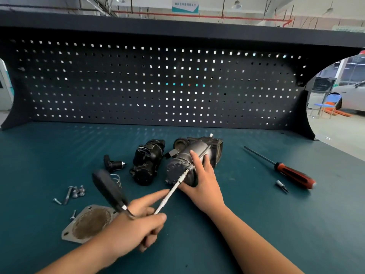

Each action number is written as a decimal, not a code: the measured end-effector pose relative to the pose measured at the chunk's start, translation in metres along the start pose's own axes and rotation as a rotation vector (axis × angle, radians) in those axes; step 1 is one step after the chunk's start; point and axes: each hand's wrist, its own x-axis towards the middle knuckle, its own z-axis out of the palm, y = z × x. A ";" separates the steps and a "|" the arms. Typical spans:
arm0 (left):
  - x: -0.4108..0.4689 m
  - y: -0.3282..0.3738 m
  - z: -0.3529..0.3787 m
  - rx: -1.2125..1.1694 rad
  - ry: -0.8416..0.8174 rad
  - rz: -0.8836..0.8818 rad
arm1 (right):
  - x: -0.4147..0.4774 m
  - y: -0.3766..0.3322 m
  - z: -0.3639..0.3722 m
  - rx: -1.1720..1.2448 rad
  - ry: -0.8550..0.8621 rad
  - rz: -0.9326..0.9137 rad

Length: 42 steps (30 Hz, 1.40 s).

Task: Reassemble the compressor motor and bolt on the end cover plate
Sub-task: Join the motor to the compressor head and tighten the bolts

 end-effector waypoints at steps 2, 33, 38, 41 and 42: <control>0.000 0.005 -0.004 -0.325 -0.005 -0.107 | 0.000 0.000 0.000 0.011 0.003 -0.001; 0.005 0.032 -0.016 0.359 -0.028 0.046 | 0.009 -0.004 -0.009 -0.228 0.135 -0.210; 0.001 0.044 -0.015 0.773 -0.049 0.054 | 0.008 -0.003 -0.011 -0.222 0.140 -0.220; 0.001 0.053 -0.008 1.269 -0.053 0.144 | 0.008 -0.003 -0.012 -0.192 0.148 -0.212; 0.002 0.054 -0.005 1.424 -0.036 0.192 | 0.007 -0.002 -0.013 -0.183 0.149 -0.218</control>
